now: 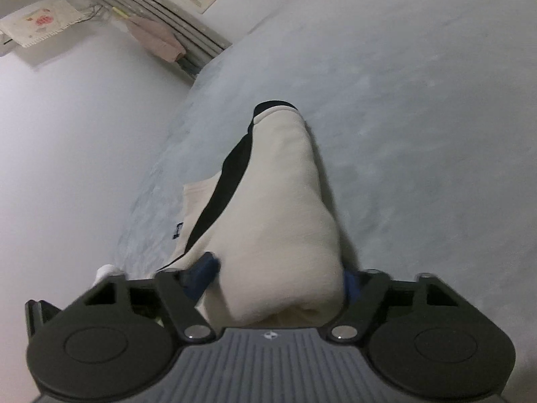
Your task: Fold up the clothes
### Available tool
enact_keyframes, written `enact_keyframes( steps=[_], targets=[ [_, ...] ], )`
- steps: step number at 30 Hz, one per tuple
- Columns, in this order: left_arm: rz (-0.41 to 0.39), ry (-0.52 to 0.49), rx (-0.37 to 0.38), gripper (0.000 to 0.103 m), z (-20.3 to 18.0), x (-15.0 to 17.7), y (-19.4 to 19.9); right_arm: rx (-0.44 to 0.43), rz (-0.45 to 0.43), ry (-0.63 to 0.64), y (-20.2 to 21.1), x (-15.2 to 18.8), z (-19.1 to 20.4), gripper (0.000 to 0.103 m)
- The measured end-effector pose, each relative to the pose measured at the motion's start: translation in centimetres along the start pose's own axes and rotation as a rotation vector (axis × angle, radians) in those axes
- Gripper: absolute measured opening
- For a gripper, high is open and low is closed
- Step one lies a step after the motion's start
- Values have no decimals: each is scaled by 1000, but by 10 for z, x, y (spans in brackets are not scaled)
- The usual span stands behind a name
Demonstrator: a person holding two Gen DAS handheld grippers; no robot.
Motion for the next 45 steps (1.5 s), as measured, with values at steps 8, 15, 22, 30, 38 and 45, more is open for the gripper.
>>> enact_keyframes(
  steps=[8, 15, 22, 30, 38, 45],
  targets=[
    [-68, -197, -109, 30, -21, 6, 15, 149, -112, 312, 17, -3, 51, 48],
    [-122, -287, -161, 29, -30, 11, 33, 288, -162, 652, 13, 10, 104, 47],
    [-161, -358, -188, 29, -43, 17, 47, 339, -187, 754, 7, 19, 123, 47],
    [-185, -391, -202, 28, -52, 21, 56, 396, -225, 865, 0, 27, 144, 46],
    [-205, -415, -227, 28, -57, 22, 63, 394, -232, 897, -1, 30, 148, 46],
    [-260, -429, -243, 28, -65, 18, 86, 373, -256, 897, -2, 30, 159, 46]
  ],
)
Point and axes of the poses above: each gripper's, at about its wrist camera, not at the fingertips, and y roughly against the way its jaws point, z to its left, x to its underside, the point moved 7 cm from there along -y, roughly the way its jaws point, and after that the axes turned 13 degrees about y, right-handed, at the moved point
